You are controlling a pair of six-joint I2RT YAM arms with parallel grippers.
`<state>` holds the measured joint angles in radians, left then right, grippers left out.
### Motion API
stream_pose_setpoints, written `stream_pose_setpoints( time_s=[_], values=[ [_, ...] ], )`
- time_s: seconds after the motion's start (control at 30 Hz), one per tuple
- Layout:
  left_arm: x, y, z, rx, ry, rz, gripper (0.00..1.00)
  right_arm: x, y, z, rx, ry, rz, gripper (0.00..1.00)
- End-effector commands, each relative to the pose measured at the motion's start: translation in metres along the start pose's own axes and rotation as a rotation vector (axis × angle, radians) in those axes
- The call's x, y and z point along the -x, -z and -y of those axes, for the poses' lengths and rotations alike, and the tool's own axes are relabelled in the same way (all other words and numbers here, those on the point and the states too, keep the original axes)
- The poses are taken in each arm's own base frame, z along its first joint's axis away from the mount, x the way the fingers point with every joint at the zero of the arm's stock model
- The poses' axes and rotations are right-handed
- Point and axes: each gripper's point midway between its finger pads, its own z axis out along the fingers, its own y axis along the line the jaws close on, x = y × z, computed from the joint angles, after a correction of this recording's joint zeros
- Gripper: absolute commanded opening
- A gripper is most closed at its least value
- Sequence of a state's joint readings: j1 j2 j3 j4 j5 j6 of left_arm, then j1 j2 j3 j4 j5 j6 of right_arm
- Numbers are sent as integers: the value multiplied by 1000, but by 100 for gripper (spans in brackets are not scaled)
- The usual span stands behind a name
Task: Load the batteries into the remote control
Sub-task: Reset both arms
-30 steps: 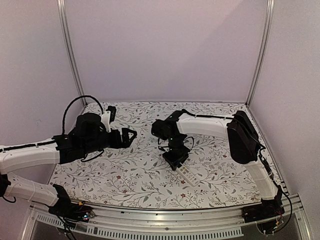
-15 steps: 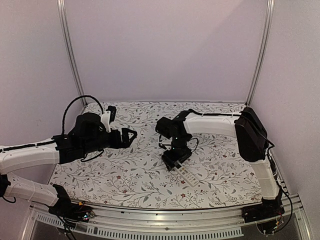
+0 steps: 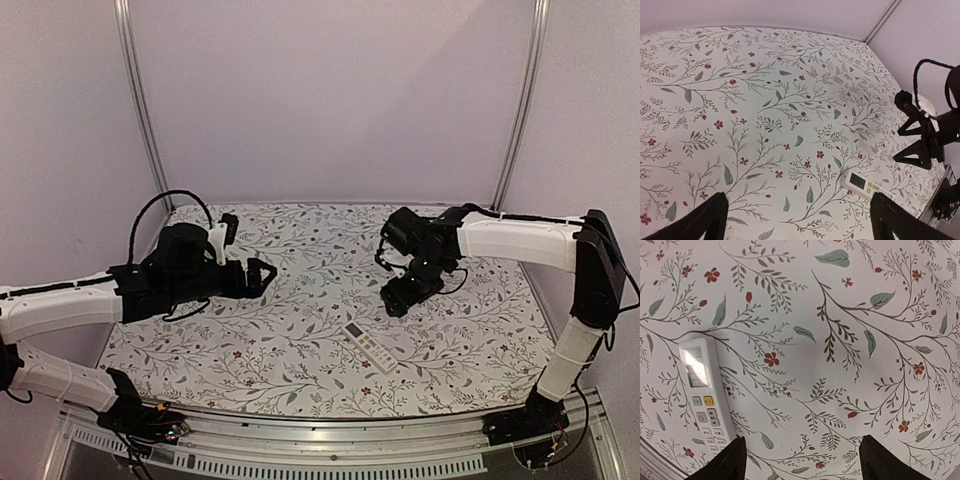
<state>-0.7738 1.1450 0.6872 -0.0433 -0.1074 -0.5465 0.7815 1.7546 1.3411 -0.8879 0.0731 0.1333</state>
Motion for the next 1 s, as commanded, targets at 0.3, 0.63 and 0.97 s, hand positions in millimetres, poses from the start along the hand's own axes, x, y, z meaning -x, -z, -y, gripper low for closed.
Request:
stream_pose_setpoints(
  time_s=[0.3,0.63,0.97],
  values=[
    [4,-4,4,8,-28,-20,100,-54,-59,-10,-98,155,-178,78],
    [12,-1,9,-9,-25,-7,99,-68,-78,-57,29,224,-212,78],
    [7,-6,7,0,-21,-20,100,-73,-79,-123,208,184,-203,79]
  ],
)
